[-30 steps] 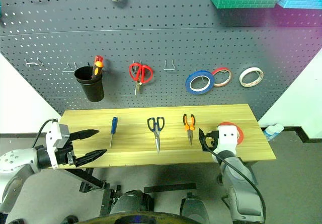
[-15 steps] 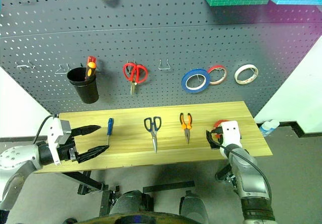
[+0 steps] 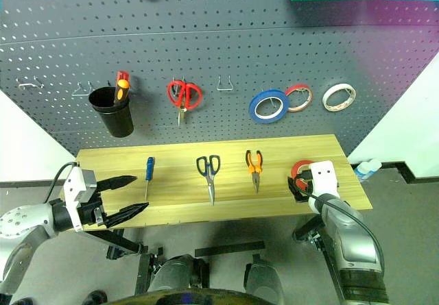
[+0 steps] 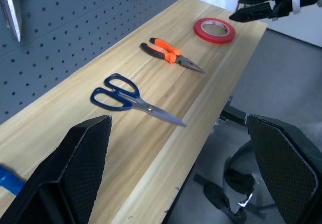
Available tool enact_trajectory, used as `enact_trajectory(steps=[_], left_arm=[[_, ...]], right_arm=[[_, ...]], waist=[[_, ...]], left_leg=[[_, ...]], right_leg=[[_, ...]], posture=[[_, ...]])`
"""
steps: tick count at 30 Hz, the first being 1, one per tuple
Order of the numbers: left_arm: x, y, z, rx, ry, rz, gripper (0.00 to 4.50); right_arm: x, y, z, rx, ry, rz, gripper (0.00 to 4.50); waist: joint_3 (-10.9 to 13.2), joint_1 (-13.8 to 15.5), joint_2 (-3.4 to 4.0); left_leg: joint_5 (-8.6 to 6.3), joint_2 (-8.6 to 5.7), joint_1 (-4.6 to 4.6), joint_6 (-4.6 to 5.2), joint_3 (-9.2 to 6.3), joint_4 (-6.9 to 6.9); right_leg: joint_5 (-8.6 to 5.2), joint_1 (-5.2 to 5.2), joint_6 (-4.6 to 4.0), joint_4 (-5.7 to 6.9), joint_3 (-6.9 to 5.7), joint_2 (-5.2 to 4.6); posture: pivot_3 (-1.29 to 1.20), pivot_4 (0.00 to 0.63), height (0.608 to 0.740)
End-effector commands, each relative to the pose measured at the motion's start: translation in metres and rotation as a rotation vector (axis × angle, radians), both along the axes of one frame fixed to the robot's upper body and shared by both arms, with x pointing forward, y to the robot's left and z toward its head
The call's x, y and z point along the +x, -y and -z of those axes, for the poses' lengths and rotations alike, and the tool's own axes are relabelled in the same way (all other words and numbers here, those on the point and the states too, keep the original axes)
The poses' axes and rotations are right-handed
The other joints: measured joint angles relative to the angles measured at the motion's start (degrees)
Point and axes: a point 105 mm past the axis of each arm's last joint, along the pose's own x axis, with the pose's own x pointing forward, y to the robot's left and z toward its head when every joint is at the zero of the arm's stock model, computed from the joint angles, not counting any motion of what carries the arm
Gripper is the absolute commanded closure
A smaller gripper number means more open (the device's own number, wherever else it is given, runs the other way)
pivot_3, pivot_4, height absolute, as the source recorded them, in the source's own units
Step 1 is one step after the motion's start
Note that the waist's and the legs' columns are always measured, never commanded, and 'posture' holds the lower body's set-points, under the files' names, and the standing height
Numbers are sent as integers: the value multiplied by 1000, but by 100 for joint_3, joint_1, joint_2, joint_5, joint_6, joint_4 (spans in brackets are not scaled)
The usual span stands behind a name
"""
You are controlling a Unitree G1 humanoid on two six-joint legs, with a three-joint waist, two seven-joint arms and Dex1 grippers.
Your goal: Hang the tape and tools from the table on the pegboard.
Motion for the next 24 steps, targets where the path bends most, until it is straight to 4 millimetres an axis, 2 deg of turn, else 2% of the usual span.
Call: enact_trajectory(steps=[1,6,11,14,24], left_arm=[[2,0,-6,6,46,12,47],[3,-1,-3,6,54,9,47],[1,-3,1,7,54,8,47],[0,-3,1,7,54,7,47],[1,5,-9,7,72,-2,47]], right_arm=[[12,3,-7,-62,-8,-29,0],[22,12,-4,-72,-31,4,0],[21,3,10,-53,-120,-47,0],[27,1,10,-62,-142,-67,0],[40,8,19,-135,-223,-83,0]], waist=[[38,-45,-6],[110,-95,-17],[140,-97,-18],[153,-107,-18],[209,-89,-37]], left_leg=[[0,0,0,0,0,0],[7,-1,-2,13,0,-3],[7,-1,-5,15,0,-4],[7,-1,-5,15,0,-3],[6,-2,-7,15,0,-5]], right_leg=[[0,0,0,0,0,0],[1,-1,2,0,-1,0],[3,-2,6,0,-1,0],[3,-2,5,1,-1,0],[3,-3,7,0,-3,-3]], posture=[[27,88,740],[26,91,740],[29,94,740],[35,97,740],[55,105,740]])
